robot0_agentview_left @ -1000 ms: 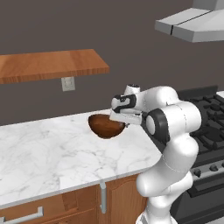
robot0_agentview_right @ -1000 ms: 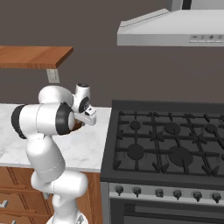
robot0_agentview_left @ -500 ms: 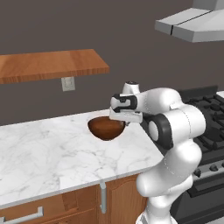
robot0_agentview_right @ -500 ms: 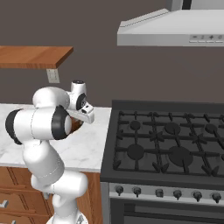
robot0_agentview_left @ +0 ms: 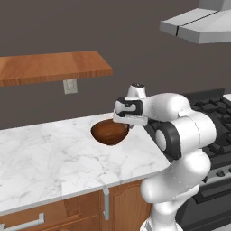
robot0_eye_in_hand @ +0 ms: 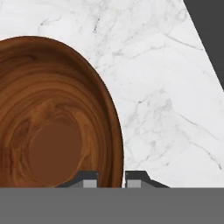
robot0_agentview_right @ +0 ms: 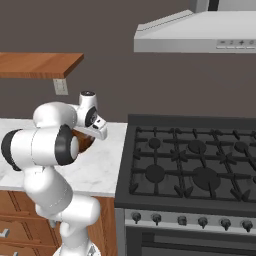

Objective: Pick the cup and bowl from the counter and place them on the counter next to the sink.

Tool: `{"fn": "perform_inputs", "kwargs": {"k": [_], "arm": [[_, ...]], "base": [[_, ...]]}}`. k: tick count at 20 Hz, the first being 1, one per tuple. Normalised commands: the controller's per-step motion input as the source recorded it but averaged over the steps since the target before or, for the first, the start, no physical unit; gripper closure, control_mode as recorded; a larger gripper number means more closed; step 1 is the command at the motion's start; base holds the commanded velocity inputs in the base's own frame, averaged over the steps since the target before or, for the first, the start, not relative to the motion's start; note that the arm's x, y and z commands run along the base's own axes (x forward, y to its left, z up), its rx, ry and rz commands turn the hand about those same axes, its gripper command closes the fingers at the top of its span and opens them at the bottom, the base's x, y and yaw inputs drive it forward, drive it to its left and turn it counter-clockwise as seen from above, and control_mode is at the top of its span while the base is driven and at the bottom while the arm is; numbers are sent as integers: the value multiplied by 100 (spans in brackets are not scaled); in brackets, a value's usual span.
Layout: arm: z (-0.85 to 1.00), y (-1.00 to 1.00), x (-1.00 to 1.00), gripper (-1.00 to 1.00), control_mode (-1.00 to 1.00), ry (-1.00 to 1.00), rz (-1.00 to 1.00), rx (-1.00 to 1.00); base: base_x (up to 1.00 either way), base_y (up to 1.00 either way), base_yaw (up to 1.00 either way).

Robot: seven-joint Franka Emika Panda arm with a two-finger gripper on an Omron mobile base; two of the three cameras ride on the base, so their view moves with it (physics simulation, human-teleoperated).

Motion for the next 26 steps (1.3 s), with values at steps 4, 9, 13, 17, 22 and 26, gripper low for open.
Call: {"fn": "perform_inputs", "kwargs": {"k": [4,9,13,17,22,26], "arm": [[30,0,0,100,-100,-22,7,3],[25,-4,0,100,-100,-13,5,2],[44,-10,-15,100,-100,-7,7,3],[58,-17,-52,100,-100,0,6,1],[38,-16,-68,100,-100,1,6,0],[10,-17,-51,100,-100,2,6,0]], "base": [[0,0,0],[0,0,0],[0,0,0],[0,0,0],[0,0,0],[0,0,0]]}}
